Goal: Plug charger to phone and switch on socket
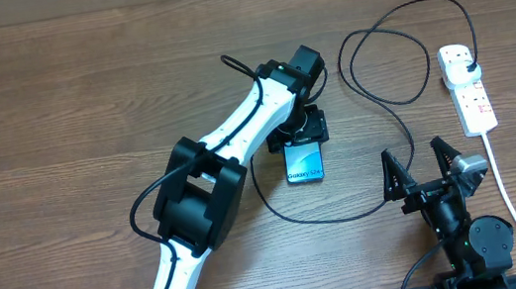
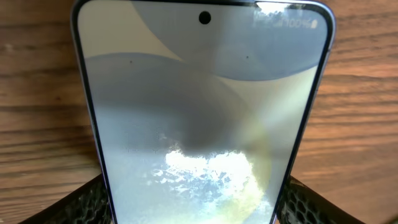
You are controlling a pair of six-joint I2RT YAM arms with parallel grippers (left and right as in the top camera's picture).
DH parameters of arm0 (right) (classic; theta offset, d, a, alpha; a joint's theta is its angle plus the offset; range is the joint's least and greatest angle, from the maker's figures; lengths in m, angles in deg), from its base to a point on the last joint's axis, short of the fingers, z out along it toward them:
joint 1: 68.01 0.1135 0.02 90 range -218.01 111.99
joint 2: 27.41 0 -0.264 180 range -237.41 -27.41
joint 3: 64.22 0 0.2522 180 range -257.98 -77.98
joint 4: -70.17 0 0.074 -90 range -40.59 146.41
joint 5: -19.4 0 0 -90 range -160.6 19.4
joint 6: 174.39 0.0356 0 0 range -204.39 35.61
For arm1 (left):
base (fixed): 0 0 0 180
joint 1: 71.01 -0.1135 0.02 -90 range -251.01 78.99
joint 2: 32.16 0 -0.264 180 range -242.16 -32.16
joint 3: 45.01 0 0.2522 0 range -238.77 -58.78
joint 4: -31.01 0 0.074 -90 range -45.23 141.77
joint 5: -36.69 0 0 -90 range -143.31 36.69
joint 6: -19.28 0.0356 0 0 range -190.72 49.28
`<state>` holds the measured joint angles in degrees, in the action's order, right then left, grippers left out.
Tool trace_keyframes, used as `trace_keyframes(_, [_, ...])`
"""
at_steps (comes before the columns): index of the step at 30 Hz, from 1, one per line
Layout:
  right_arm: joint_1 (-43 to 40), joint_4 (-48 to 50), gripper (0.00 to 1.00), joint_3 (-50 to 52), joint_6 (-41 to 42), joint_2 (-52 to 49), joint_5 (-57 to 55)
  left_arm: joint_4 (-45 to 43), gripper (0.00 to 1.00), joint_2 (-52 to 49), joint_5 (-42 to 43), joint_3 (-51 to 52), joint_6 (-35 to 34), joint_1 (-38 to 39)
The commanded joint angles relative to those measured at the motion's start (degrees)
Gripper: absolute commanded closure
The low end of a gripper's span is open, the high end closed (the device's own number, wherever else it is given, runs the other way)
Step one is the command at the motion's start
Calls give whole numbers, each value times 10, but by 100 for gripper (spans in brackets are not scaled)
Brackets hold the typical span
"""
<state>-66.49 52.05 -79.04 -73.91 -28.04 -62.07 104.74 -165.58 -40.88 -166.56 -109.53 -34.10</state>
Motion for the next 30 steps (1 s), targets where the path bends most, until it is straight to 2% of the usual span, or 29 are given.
trace_keyframes(1, [-3, 2, 0, 6, -1, 5, -5, 0, 41, -12, 82, -17, 0, -22])
trace_keyframes(8, [-3, 2, 0, 6, -1, 5, -5, -2, 40, -12, 230, -17, -34, -75])
trace_keyframes(16, [-3, 2, 0, 6, -1, 3, -5, -2, 40, -12, 371, -17, -140, -147])
trace_keyframes(23, [-3, 2, 0, 6, -1, 3, -5, -3, 41, -12, 514, -17, -185, -184])
trace_keyframes(30, [-3, 2, 0, 6, -1, 3, -5, -3, 41, -12, 588, -17, -227, -207])
